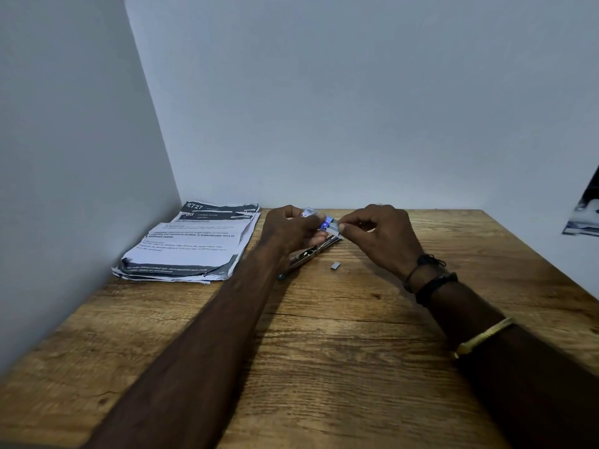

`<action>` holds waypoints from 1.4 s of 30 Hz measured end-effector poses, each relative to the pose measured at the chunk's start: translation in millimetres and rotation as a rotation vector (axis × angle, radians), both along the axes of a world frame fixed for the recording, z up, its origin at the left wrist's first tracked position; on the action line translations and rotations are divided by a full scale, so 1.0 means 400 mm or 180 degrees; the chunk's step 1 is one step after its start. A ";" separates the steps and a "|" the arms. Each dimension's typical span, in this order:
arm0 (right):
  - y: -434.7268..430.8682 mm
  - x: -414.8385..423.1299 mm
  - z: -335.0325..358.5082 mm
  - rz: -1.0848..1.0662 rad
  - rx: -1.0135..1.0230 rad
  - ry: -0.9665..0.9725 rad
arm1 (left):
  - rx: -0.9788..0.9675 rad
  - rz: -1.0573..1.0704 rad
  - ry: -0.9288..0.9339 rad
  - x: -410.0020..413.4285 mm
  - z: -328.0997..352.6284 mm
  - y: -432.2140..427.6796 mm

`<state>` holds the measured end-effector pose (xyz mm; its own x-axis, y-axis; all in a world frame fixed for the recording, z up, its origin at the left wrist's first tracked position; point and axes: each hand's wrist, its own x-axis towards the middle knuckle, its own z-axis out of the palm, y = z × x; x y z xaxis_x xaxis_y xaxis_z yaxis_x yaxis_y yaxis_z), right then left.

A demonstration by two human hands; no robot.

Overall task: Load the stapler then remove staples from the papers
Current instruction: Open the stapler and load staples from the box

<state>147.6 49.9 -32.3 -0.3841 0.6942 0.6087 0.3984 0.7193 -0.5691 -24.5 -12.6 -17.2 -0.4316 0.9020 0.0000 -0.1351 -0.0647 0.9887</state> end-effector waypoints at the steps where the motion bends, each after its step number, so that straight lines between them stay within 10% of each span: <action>1: 0.001 0.000 0.001 -0.0008 0.0015 -0.0057 | -0.0005 -0.0010 0.0008 0.000 -0.001 0.000; 24: 0.017 0.010 -0.001 -0.0131 0.0098 0.0023 | 0.0089 0.0541 -0.0100 -0.015 0.002 -0.004; 34: 0.004 0.019 -0.018 -0.0124 -0.0124 -0.1809 | 0.0220 0.0703 -0.0021 -0.015 0.001 -0.005; 42: 0.003 0.020 -0.017 0.0125 -0.0070 -0.1633 | 0.0156 0.0590 -0.0055 -0.010 0.000 -0.003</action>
